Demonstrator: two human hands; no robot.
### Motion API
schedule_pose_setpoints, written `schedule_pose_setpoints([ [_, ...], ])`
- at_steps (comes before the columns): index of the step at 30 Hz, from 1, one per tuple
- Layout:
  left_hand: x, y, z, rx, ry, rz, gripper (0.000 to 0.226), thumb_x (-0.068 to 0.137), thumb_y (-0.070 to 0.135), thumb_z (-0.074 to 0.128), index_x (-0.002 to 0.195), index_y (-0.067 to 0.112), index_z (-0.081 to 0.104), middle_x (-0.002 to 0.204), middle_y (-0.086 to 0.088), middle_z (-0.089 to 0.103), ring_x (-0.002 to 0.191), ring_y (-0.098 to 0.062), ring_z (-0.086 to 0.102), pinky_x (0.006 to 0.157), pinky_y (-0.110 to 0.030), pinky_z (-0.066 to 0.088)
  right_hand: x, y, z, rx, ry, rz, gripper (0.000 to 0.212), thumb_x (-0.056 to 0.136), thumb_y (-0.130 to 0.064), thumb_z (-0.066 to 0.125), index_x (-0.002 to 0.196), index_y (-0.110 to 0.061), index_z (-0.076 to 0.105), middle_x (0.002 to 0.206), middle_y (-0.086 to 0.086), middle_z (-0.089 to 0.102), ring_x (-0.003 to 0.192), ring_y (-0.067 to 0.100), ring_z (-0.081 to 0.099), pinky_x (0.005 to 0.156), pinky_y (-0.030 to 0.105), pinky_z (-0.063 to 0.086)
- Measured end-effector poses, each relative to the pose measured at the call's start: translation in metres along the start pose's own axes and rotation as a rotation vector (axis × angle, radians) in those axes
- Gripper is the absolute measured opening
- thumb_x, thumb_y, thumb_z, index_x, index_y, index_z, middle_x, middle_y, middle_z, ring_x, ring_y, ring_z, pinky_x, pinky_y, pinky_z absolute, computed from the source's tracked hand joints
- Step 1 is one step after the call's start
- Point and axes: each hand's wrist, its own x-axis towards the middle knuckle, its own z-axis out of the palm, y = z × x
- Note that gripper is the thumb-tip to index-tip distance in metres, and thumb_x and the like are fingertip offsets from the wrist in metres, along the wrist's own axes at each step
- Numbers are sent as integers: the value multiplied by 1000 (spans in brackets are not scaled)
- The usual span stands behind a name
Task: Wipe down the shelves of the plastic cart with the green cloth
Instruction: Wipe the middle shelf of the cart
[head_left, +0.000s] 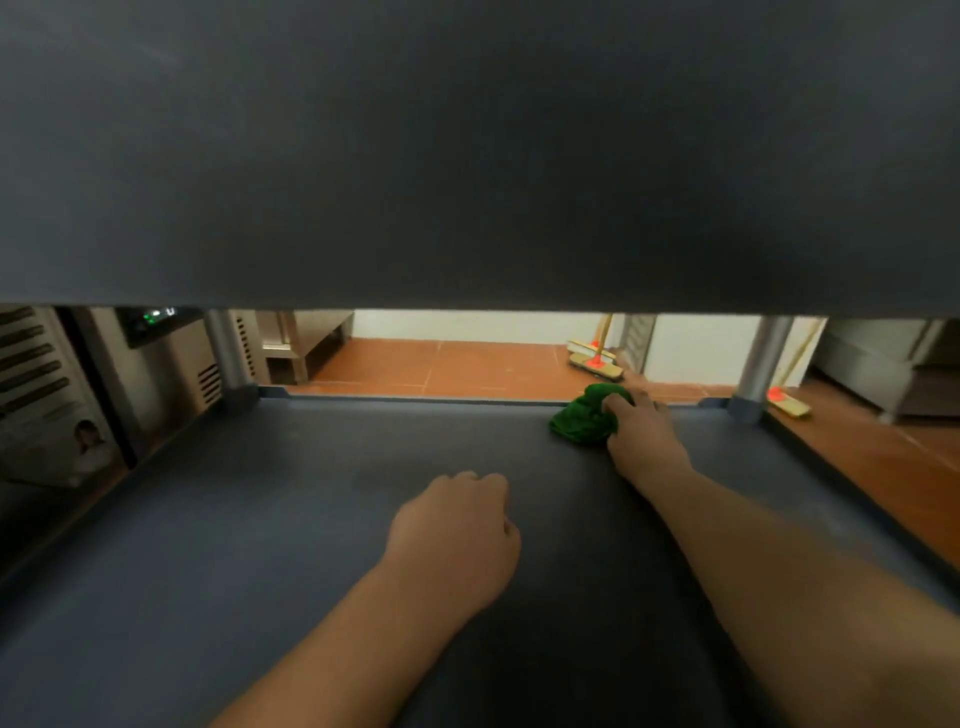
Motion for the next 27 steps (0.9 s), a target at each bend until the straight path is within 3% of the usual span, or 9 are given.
schedule_pose_setpoints([
  [8,4,51,21,-11,-37,72,18,93,32,40,99,24,55,100,4,55,93,-17,54,76,-35,49,-21,124,-51,-4,98,237,42,89,-4,48,123,-27,53,142,10,39,125,41,38,100,55,45],
  [13,1,47,19,-2,-36,64,18,92,31,41,99,24,56,99,5,56,93,-18,54,77,-36,50,-27,126,-49,139,187,270,47,82,-7,60,126,-21,57,142,12,44,122,40,43,105,51,42],
  [17,-12,20,7,15,-49,31,17,92,32,42,98,23,55,97,3,56,93,-20,54,75,-36,47,-33,63,-25,172,218,202,43,82,-11,68,124,-19,60,138,7,50,118,37,46,106,46,41],
  [27,-78,-121,-43,24,76,-177,17,91,32,43,100,25,55,97,3,55,97,-22,56,78,-37,48,-70,-212,60,386,46,-214,36,83,-13,63,119,-20,62,140,7,49,127,33,41,109,45,39],
])
